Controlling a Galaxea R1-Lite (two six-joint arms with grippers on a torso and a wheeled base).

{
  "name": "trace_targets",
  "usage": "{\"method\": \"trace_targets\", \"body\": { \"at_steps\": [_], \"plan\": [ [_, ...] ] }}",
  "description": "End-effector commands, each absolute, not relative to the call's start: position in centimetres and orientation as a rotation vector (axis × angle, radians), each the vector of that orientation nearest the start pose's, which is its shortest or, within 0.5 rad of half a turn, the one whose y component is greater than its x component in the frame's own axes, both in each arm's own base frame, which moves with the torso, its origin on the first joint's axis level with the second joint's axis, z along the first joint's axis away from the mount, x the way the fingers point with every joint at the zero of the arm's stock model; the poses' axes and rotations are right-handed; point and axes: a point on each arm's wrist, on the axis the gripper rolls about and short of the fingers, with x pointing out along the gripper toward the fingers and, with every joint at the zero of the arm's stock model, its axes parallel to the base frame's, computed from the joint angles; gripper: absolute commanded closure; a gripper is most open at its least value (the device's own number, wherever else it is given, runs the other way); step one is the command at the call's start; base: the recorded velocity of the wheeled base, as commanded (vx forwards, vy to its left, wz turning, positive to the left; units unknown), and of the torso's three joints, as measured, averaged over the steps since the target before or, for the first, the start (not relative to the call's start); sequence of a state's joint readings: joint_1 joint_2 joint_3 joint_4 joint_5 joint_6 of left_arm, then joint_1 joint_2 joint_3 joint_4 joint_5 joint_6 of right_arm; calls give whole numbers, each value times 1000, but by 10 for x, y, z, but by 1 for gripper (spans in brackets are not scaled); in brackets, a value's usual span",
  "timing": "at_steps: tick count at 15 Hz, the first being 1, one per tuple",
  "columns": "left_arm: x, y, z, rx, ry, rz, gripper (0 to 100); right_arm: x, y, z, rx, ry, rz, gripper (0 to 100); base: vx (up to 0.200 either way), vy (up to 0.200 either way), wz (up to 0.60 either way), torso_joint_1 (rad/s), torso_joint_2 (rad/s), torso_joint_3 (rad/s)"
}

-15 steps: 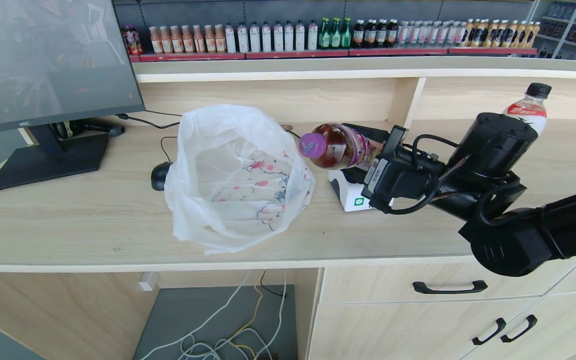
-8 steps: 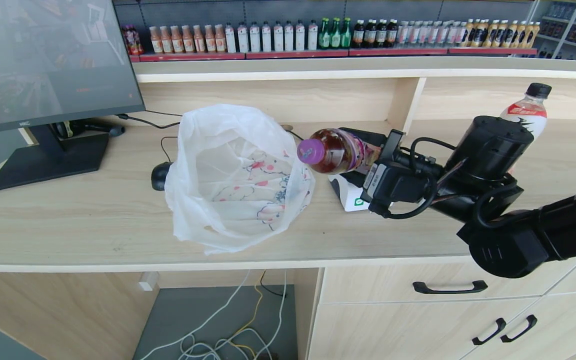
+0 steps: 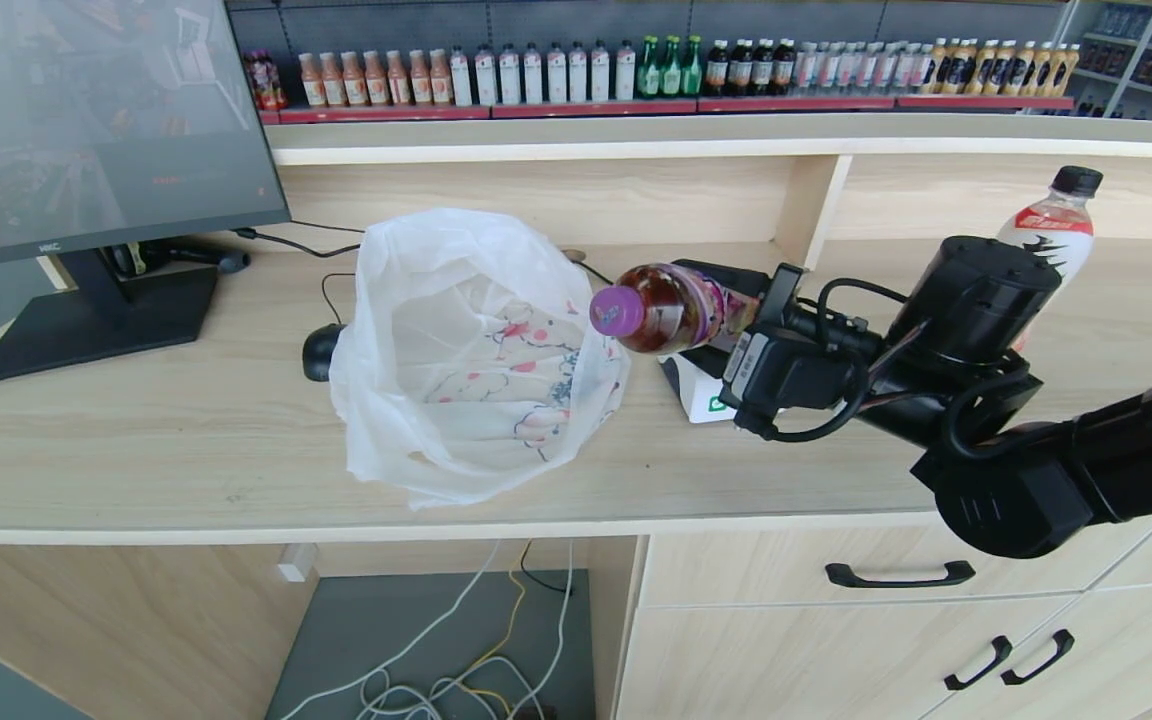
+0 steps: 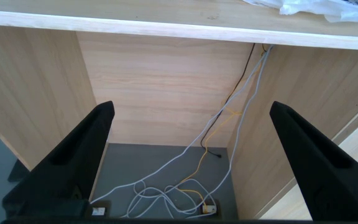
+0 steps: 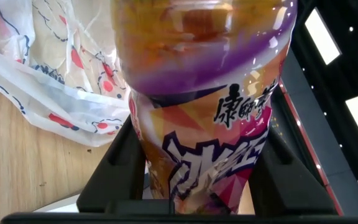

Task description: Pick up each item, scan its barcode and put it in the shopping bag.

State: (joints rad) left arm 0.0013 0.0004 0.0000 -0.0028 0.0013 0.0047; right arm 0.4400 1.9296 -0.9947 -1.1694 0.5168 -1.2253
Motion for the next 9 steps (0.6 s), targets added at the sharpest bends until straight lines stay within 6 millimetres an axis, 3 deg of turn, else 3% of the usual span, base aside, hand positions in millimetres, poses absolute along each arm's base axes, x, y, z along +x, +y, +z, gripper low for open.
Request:
{"method": "trace_targets", "body": {
  "at_steps": [1,9],
  "plan": [
    [-23,0,76,5,-3,3,0,327,167,208,-1130,-792,680,100,0,0,0,0,0,0],
    [-23,0,76,5,-3,3,0,326,167,209,-1126,-790,677,100,0,0,0,0,0,0]
  ]
}}
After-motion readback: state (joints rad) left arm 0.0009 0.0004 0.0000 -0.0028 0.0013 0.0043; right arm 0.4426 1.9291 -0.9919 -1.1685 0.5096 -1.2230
